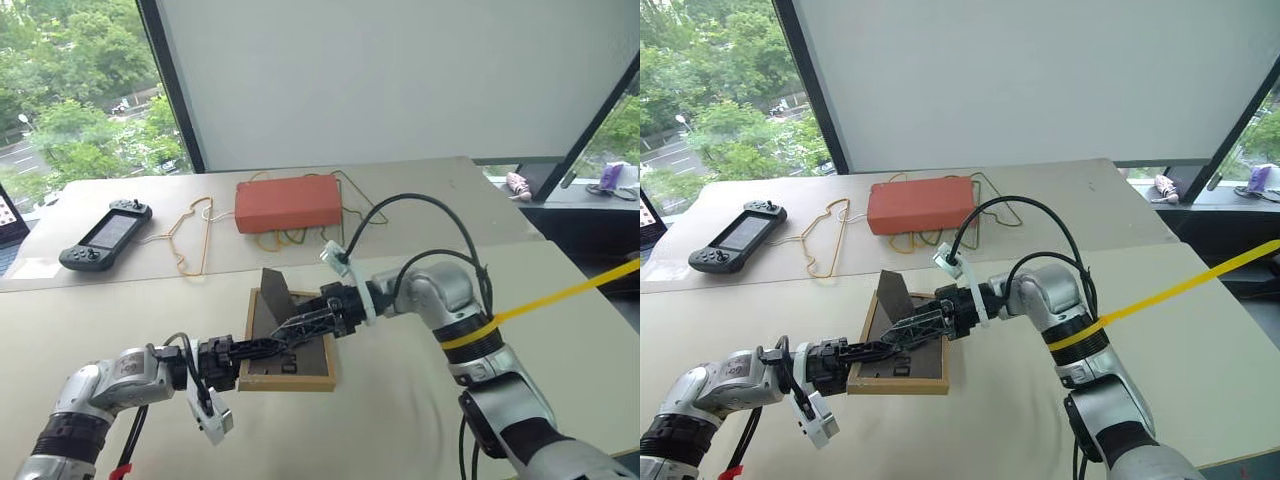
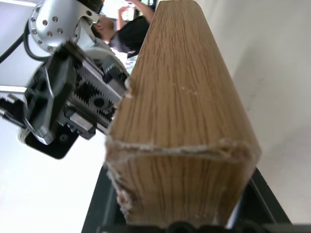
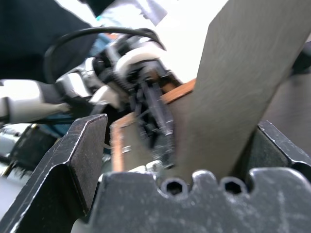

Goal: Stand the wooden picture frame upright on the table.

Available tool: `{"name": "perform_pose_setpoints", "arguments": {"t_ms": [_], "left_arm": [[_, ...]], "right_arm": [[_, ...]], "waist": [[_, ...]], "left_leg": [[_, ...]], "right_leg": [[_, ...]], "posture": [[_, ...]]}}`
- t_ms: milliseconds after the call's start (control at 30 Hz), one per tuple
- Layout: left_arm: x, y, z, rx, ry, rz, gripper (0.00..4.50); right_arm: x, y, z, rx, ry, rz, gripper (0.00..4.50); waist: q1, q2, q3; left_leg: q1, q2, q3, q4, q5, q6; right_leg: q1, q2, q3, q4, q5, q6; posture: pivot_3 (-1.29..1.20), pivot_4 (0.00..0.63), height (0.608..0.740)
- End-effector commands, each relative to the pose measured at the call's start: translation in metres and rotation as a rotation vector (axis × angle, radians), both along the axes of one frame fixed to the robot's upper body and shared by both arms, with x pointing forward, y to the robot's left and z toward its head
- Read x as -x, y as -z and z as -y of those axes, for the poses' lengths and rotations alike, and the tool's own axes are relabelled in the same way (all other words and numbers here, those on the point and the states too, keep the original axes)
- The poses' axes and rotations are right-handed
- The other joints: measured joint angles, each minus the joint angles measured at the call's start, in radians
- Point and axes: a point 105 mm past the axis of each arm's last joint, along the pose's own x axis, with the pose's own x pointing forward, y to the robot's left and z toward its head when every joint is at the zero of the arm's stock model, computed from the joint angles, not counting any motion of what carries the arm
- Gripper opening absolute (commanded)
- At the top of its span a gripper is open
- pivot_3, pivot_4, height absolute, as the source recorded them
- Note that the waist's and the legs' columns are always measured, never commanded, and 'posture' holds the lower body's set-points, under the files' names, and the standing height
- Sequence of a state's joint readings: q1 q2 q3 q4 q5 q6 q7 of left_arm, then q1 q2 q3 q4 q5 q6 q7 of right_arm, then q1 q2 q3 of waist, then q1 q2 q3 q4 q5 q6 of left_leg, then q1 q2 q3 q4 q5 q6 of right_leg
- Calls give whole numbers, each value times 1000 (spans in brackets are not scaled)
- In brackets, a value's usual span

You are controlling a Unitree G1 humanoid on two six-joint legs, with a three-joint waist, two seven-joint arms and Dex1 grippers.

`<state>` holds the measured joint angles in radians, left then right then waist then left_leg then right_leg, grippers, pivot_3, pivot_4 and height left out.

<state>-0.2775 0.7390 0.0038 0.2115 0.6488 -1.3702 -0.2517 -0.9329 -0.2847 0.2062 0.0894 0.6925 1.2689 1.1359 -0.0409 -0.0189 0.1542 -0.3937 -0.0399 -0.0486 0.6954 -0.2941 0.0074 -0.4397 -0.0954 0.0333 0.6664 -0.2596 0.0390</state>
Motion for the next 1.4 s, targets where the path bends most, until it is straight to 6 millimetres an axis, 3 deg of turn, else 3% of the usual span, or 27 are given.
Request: {"name": "perform_pose_setpoints", "arguments": {"t_ms": [33, 200, 300, 400, 467, 533, 667, 767, 867, 933, 1100, 1233, 1333, 1400], "left_arm": [[-2, -11, 0, 44, -6, 31, 1093], [-2, -11, 0, 44, -10, 26, 1093], [-2, -10, 0, 42, -15, 26, 1093], [-2, -9, 0, 39, -18, 27, 1093], [-1, -9, -1, 39, -23, 27, 1093], [-2, -9, -3, 37, -32, 24, 1093], [-1, -9, -5, 35, -38, 21, 1093], [-1, -10, -7, 35, -45, 21, 1093], [-1, -11, -9, 36, -54, 22, 1093], [-1, -11, -9, 35, -57, 22, 1093], [-2, -12, -10, 38, -63, 21, 1093], [-3, -12, -8, 39, -62, 17, 1093], [-6, -13, -7, 44, -65, 17, 1093], [-7, -13, -7, 46, -66, 18, 1093]], "right_arm": [[19, -29, 1, -86, -84, 62, 4430], [24, -35, 7, -94, -79, 90, 4430], [18, -26, 12, -65, -33, 96, 4430], [-7, -2, 26, 21, 118, 107, 4430], [-31, 9, 47, 62, 250, 119, 4430], [-39, 8, 74, 70, 315, 159, 4430], [-36, -1, 98, 47, 347, 301, 4430], [-10, 4, 107, 105, 259, 627, 4430], [17, 34, 102, 260, 95, 996, 4430], [21, 47, 96, 311, 48, 1247, 4430], [6, 42, 85, 279, 169, 1674, 4430], [4, 29, 61, 183, 198, 1899, 4430], [25, 31, 35, 59, 91, 1963, 4430], [31, 35, 28, 24, 66, 1969, 4430]], "waist": [[0, 0, 0], [-2, 0, 0], [-3, 0, 0], [-2, 0, 0], [0, 0, 0], [5, 0, 0], [9, 0, 0], [-1, 0, 0], [5, 0, 0], [2, 0, 0], [-1, -1, 1], [3, -1, 1], [1, -1, 1], [3, -1, 1]], "left_leg": [[0, 0, 0, 0, 0, 0], [0, 0, 0, 0, 0, 0], [0, 0, 0, 0, 0, 0], [0, 0, 0, 0, 0, 0], [0, 0, 0, 0, 0, 0], [0, -2, 0, 0, 0, 0], [-1, -2, 0, 0, 0, 1], [-1, 0, 2, 0, -1, 1], [-1, 1, 1, 0, -1, 2], [-1, 1, 1, 0, -1, 2], [5, 0, 7, 2, -1, 1], [11, 2, 6, 1, 0, 0], [13, 2, 7, 0, 0, 0], [13, 2, 7, 0, 0, 0]], "right_leg": [[0, 0, 0, 0, 0, 0], [0, 0, -1, 0, 0, 0], [0, 0, -1, 0, 0, 0], [0, 0, -1, 0, 0, 0], [1, 0, -1, 0, 0, 0], [1, -1, -1, -1, 0, 0], [0, -2, -1, -1, 0, 0], [0, -1, -1, -1, 0, 0], [0, 1, -2, -1, 0, 0], [0, 0, -2, -1, 0, 0], [3, -1, 1, -2, 0, 1], [9, 1, 1, -2, 1, 1], [9, 2, 2, -2, 1, 0], [10, 3, 1, -2, 1, 0]], "posture": [[0, 150, 740], [0, 150, 740], [0, 150, 740], [0, 150, 740], [0, 150, 740], [0, 150, 740], [0, 150, 740], [0, 150, 740], [0, 150, 740], [0, 150, 740], [0, 150, 740], [0, 150, 740], [0, 150, 740], [0, 150, 740]]}}
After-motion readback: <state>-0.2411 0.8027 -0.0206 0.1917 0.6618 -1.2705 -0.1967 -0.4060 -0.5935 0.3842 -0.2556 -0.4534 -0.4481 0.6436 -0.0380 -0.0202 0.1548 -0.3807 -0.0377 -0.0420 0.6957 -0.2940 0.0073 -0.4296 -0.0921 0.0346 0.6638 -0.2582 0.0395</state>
